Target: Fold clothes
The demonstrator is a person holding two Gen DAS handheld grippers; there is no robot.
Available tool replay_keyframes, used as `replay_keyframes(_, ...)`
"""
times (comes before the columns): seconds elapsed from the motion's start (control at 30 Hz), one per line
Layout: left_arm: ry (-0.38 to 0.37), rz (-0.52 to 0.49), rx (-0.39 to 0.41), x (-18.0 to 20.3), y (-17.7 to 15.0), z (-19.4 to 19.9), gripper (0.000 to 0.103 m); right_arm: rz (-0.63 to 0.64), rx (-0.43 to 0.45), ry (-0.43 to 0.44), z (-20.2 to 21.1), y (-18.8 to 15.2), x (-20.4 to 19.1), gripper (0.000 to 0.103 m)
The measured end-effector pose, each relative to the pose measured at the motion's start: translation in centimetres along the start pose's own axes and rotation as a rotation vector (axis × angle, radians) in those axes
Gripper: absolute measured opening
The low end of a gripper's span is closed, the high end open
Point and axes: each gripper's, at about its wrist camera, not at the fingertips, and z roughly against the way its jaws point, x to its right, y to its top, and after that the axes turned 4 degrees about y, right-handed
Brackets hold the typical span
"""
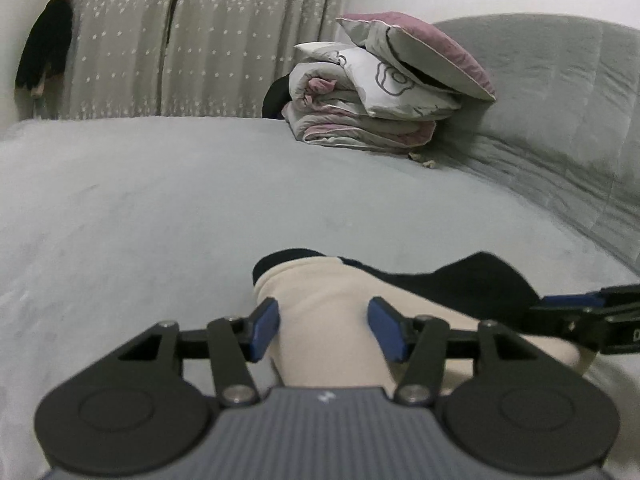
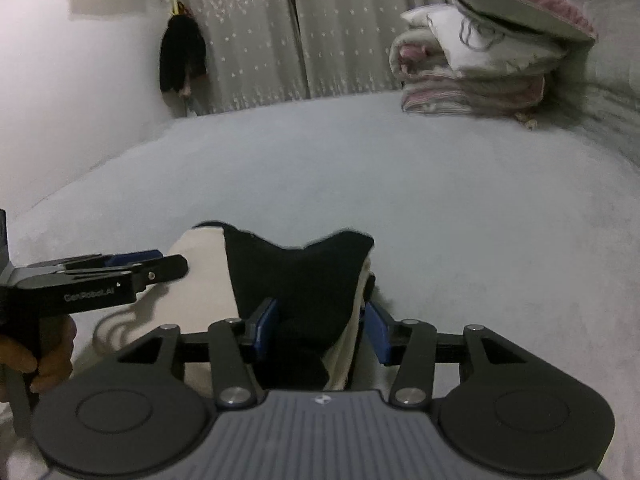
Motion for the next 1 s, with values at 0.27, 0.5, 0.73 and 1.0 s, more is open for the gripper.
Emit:
replay_keyframes(0.27,0.000,0.072,0.054,-1.2,1.4,1.6,0.050,-0.017,0.109,-0.054,-0.1,1.3,-1.1,0.047)
replay_keyframes(0.5,0.028,0.130,-0.023,-2.1,0.1,-0.4,0.046,-0.300,0.093,-0.068,-3.5,1.9,2.7,0.019)
replay_keyframes(0.73,0.057,0.138,-0.048,-1.8,-1.3,-1.2,0.045,-0.347,0.095,-0.135,-4.2,0.6,3.3,0.007)
replay_keyframes(1.0,0.056,0.243,-0.057,-3.2,-0.5,-0.5,0.054,-0.388,0.109,-0.142,-2.3,0.7,3.6,0.020)
